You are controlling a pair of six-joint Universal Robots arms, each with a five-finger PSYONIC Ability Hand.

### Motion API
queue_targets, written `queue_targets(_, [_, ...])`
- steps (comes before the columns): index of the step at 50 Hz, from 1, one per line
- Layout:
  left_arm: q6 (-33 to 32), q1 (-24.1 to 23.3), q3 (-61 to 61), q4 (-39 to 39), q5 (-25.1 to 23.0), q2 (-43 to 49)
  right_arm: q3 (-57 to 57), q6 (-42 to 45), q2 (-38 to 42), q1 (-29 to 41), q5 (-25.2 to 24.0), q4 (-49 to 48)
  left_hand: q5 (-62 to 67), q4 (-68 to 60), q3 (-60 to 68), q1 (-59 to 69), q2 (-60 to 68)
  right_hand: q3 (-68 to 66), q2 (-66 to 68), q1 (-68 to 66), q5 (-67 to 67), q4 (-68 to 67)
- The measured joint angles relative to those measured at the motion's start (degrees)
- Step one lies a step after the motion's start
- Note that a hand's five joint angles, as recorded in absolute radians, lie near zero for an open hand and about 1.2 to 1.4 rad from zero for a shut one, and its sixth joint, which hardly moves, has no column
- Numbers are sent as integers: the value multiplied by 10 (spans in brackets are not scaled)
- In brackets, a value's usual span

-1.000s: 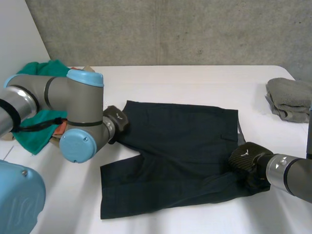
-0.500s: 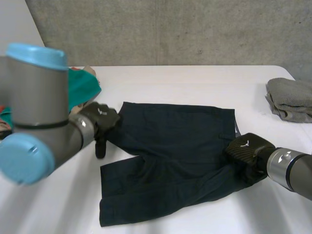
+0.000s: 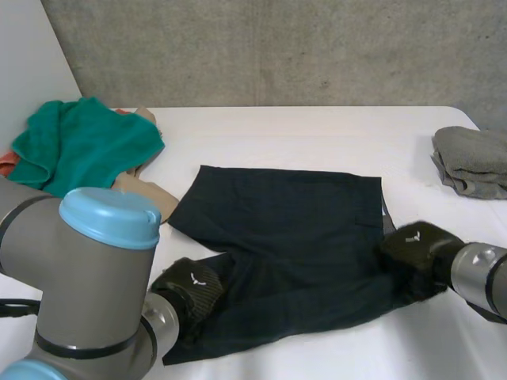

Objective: Fold the laundry.

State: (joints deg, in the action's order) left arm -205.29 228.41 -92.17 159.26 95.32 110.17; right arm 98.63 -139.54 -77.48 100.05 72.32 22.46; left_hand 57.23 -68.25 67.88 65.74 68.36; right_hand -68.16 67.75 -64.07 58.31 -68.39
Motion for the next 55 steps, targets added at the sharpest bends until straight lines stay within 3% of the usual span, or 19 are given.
queue_targets(8, [-15, -29, -41, -70, -39, -28, 43, 247, -16, -53, -30, 174, 0, 0, 0, 0, 0, 0, 3, 0, 0, 0])
queue_targets(12, [-26, -37, -36, -99, -47, -26, 39, 296, 4, -57, -36, 187, 0, 0, 0, 0, 0, 0, 3, 0, 0, 0])
queue_targets(22, [-76, 7, 154, -56, 17, 43, -64, 119, 81, -14, -11, -1, 0, 0, 0, 0, 1, 0, 3, 0, 0, 0])
queue_targets(27, [-98, 34, 357, 5, 30, 149, -140, 28, 130, 0, 30, -134, 0, 0, 0, 0, 1, 0, 3, 0, 0, 0])
queue_targets(34, [-126, 43, 585, 44, 34, 309, -196, 5, 195, 9, 78, -274, 0, -1, 0, 0, 1, 1, 2, 0, -1, 1])
queue_targets(36, [-139, 43, 640, 45, 39, 353, -212, 10, 222, 14, 89, -320, -24, 29, -35, -21, -36, 109, -106, 85, -97, 107])
queue_targets(39, [-162, 38, 716, 40, 50, 413, -232, 26, 261, 21, 105, -382, -342, 352, -357, -383, -365, 404, -413, 387, -406, 397])
queue_targets(40, [-166, 36, 730, 38, 54, 423, -237, 30, 269, 22, 108, -396, -342, 352, -357, -383, -365, 463, -472, 443, -466, 458])
queue_targets(41, [-170, 33, 741, 36, 60, 432, -240, 35, 277, 24, 112, -411, -454, 469, -459, -498, -468, 520, -525, 493, -522, 518])
queue_targets(43, [-174, 27, 751, 34, 73, 440, -244, 39, 285, 25, 117, -428, -543, 563, -554, -550, -560, 554, -554, 514, -554, 551])
queue_targets(50, [-143, 23, 686, 38, 128, 395, -232, 4, 259, 22, 124, -441, -544, 569, -560, -550, -568, 562, -559, 514, -556, 559])
queue_targets(55, [-99, 31, 589, 58, 130, 323, -210, -38, 203, 17, 120, -326, -544, 569, -560, -550, -568, 562, -559, 514, -556, 559])
